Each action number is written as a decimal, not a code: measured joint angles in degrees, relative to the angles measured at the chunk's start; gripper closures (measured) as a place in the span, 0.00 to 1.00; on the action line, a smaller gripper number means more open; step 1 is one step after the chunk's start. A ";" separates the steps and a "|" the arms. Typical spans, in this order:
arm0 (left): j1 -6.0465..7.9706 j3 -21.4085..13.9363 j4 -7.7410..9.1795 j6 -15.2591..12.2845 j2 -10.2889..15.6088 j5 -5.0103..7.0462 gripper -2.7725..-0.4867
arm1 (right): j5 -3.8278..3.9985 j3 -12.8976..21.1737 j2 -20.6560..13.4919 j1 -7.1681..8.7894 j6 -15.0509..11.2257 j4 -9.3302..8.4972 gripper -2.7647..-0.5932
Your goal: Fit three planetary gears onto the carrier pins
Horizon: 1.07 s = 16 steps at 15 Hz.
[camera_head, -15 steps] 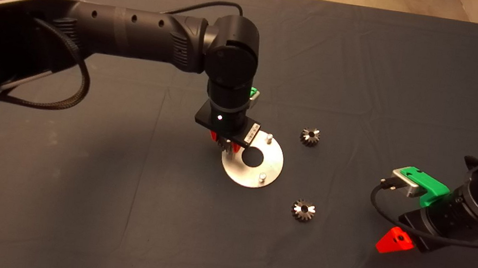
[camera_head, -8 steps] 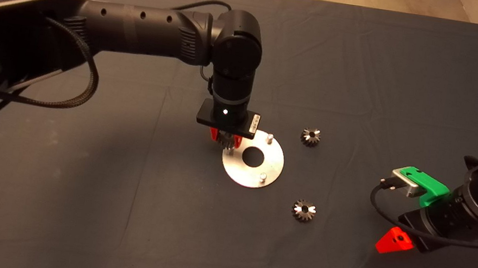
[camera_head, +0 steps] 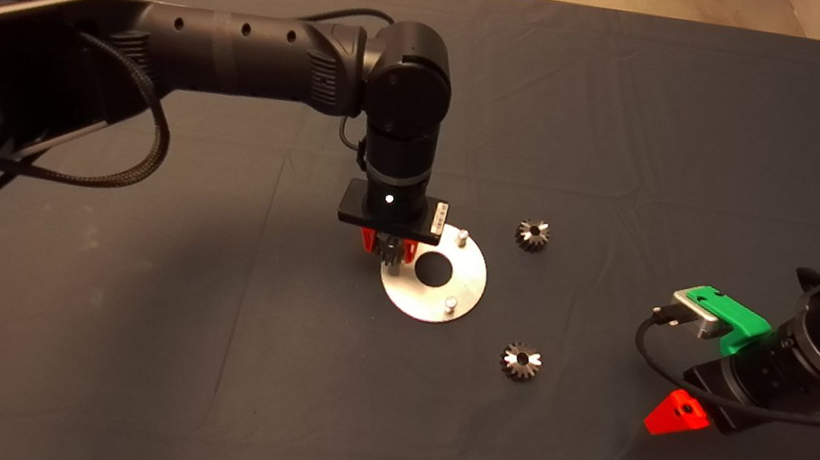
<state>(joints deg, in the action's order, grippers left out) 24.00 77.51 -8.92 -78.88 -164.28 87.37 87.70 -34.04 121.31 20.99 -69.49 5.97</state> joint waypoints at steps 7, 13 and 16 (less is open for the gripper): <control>-0.01 0.02 0.16 -0.22 0.15 -0.74 0.82 | -0.02 0.00 0.14 0.94 0.02 0.00 0.00; -0.02 0.02 0.20 -0.18 0.15 -2.05 0.82 | 0.00 0.00 0.13 1.68 0.02 0.00 0.00; -0.02 0.02 0.27 -0.14 0.15 -2.78 0.82 | 0.00 0.00 0.13 1.72 0.02 0.00 0.00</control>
<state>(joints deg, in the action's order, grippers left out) 23.98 77.53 -8.66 -79.02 -164.13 84.59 87.70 -34.04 121.44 22.71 -69.46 5.97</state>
